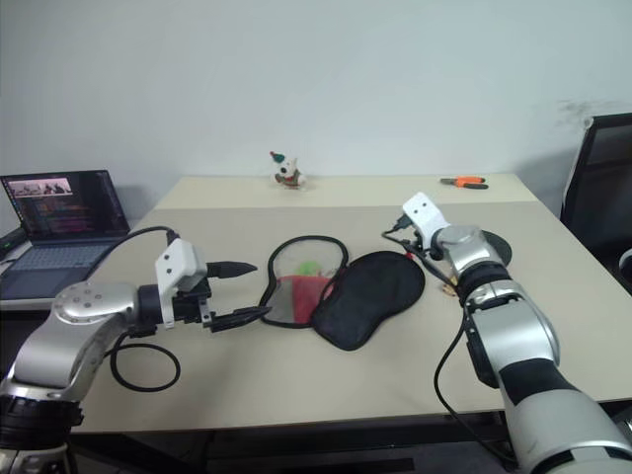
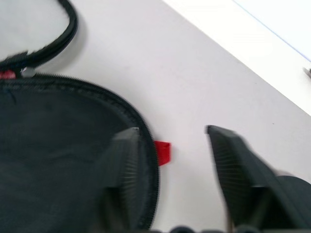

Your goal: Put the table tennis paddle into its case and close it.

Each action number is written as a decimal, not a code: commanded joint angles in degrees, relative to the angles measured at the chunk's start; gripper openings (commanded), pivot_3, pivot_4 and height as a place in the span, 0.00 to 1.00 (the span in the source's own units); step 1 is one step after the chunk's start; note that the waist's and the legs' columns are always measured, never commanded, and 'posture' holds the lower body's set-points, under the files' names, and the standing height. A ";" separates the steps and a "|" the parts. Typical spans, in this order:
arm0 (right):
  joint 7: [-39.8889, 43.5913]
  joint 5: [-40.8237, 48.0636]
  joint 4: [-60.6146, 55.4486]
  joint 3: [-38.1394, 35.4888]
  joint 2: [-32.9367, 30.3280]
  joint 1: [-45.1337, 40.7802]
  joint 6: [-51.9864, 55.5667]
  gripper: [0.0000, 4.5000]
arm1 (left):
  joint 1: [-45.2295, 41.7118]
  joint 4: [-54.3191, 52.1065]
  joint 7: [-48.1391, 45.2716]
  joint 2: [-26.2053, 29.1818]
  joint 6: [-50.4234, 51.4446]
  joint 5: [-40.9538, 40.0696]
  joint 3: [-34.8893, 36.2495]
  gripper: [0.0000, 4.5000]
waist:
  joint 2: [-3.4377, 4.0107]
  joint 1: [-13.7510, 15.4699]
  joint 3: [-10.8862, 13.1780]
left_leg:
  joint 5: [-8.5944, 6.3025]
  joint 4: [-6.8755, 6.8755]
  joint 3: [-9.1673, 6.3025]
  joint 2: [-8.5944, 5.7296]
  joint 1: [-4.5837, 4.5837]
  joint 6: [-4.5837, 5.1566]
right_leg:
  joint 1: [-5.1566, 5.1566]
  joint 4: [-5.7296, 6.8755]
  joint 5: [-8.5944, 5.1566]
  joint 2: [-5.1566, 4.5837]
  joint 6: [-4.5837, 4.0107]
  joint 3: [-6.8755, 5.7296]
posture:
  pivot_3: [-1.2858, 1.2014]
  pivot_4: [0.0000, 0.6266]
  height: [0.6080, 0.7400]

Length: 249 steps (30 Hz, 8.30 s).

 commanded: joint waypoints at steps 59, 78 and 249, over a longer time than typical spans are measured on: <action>7.25 17.85 -29.58 -1.77 0.89 15.82 34.26 0.00 | -4.82 0.72 -6.57 2.68 10.15 -8.58 2.48 1.00 | -0.03 0.75 -0.01 | 0.00 0.06 -0.11 -0.03 -0.04 0.01 | 0.00 0.02 0.00 0.05 0.01 -0.07 | 0.52 0.24 1.00; 6.65 3.80 -2.11 0.89 -0.33 4.18 10.12 0.15 | -6.77 1.71 -7.17 1.66 8.64 -7.72 0.50 1.00 | -0.04 0.74 0.00 | 0.00 0.04 -0.06 0.00 -0.07 0.00 | -0.02 -0.01 0.00 0.04 0.01 -0.03 | 0.52 0.24 1.00; -30.64 14.22 -41.25 -12.96 11.80 23.11 36.82 0.24 | -3.42 -6.57 -3.35 0.38 12.52 -13.95 3.71 1.00 | -0.14 0.78 -0.01 | 0.04 0.02 -0.03 -0.05 -0.10 0.09 | -0.05 0.03 -0.04 0.00 0.07 0.06 | 0.52 0.24 1.00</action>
